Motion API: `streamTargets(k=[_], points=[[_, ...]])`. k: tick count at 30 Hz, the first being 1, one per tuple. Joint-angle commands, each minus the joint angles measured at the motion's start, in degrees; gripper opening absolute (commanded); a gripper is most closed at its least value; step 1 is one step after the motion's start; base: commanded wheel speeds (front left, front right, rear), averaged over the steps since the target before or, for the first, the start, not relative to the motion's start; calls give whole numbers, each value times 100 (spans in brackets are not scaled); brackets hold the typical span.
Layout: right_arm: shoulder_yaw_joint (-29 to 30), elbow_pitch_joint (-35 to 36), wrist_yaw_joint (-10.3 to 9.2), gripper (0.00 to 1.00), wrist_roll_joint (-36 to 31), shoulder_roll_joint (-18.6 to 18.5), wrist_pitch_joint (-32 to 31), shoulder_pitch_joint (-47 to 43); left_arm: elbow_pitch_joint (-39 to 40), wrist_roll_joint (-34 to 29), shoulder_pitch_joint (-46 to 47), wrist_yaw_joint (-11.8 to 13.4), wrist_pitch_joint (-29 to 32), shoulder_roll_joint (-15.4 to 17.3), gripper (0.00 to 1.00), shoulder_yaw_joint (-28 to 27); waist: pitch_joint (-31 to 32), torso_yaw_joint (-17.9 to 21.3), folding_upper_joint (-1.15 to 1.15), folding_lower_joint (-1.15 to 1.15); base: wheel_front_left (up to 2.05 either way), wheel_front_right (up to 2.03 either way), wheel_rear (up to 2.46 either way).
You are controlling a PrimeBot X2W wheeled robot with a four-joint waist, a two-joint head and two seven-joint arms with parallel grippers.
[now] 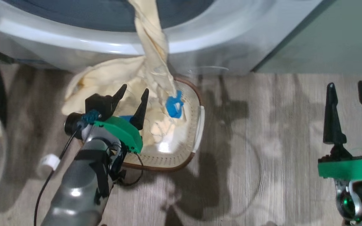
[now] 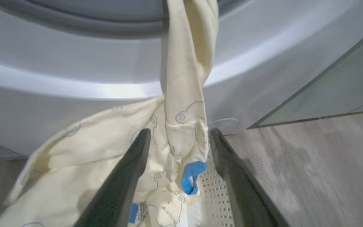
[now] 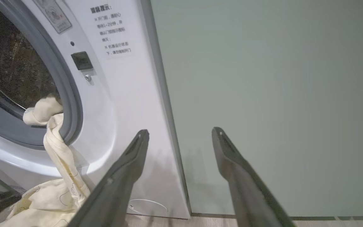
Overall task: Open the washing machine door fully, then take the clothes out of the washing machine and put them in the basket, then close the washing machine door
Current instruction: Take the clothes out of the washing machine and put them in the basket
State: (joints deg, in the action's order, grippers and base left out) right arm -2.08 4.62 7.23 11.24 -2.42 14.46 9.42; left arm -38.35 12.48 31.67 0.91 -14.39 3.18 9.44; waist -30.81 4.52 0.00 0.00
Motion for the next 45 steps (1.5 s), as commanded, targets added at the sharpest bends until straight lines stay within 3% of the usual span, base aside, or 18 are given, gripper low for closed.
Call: streamTargets(k=[1, 7, 24, 33, 45], points=[[-83, 158, 25, 100, -75, -45, 54, -181, 425, -62, -190, 55, -60, 148, 100, -212, 228, -184, 0, 0, 0, 0, 0], [-62, 118, 25, 100, -190, -96, 54, -395, 1768, -142, -1013, 276, -61, 191, 100, -491, 739, -396, 0, 0, 0, 0, 0], [-100, 43, 25, 100, -240, -151, 54, -934, 3862, -368, -2446, 719, 168, 398, 100, -665, 1860, -460, 0, 0, 0, 0, 0], [-220, -8, 25, 100, -233, -116, 54, -1171, 4445, -433, -2884, 797, 478, 479, 100, -587, 2253, -369, 0, 0, 0, 0, 0], [-261, -55, 25, 100, -209, -86, 54, -1262, 4659, -410, -3052, 839, 630, 507, 100, -512, 2329, -338, 0, 0, 0, 0, 0]])
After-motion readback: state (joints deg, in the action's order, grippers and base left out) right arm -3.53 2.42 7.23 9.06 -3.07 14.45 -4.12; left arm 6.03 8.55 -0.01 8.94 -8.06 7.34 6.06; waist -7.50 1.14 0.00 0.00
